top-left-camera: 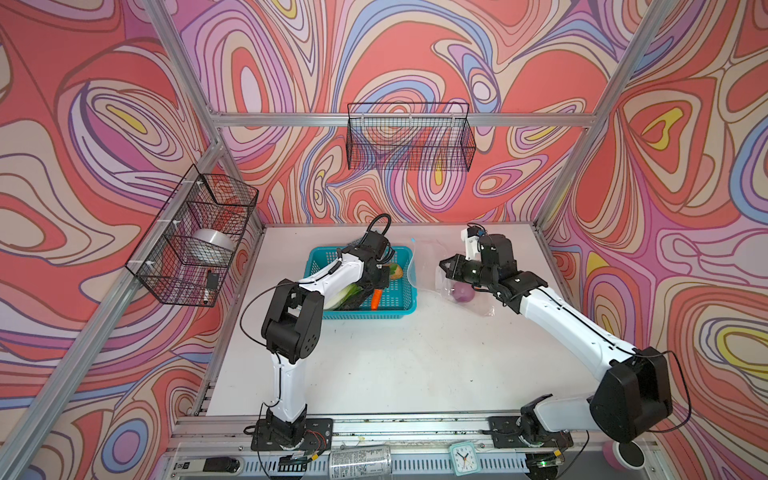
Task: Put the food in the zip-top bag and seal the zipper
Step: 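Close the left gripper on the orange carrot, then lift the carrot with the left gripper up out of the basket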
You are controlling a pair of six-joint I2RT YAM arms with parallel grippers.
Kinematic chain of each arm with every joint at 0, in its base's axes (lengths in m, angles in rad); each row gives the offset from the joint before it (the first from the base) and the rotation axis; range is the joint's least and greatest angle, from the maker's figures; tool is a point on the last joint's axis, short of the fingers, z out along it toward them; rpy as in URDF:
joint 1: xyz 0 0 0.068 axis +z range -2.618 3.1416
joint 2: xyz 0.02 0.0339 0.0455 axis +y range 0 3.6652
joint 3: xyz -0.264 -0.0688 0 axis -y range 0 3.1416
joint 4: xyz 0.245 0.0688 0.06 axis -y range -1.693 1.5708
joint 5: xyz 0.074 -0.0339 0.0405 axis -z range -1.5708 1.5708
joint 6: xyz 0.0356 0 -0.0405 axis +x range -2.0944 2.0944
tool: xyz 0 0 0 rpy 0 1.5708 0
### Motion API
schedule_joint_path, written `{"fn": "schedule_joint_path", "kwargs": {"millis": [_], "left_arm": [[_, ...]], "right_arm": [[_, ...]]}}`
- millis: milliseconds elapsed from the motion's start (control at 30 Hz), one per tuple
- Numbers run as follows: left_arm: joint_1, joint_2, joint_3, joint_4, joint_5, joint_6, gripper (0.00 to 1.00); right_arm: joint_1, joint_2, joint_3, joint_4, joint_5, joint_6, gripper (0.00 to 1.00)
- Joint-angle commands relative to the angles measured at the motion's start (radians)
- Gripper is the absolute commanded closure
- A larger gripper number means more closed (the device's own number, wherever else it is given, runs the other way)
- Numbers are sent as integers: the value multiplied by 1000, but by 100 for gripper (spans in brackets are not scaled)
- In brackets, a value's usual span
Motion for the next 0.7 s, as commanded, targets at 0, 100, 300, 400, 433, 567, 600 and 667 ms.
{"fn": "schedule_joint_path", "kwargs": {"millis": [0,100,300,400,433,567,600,667], "left_arm": [[-1,-60,-20,-7,30,-9,78],[-7,-48,-18,-16,52,-25,77],[-41,-32,-77,55,57,-93,78],[-44,-59,-119,115,50,-125,78],[-44,-73,-128,128,40,-129,78],[-44,-125,-136,146,-4,-128,78],[-44,-138,-134,148,-15,-125,78],[-44,-170,-134,148,-39,-117,78]], "right_arm": [[-3,9,17,12,0,6,100],[-4,13,21,16,-8,9,100],[-4,12,14,18,-8,12,100],[-3,6,9,13,-3,9,100],[-4,4,7,11,0,9,100],[-3,1,8,11,4,6,100],[-3,1,7,11,2,6,100],[-3,0,5,13,2,5,100]]}}
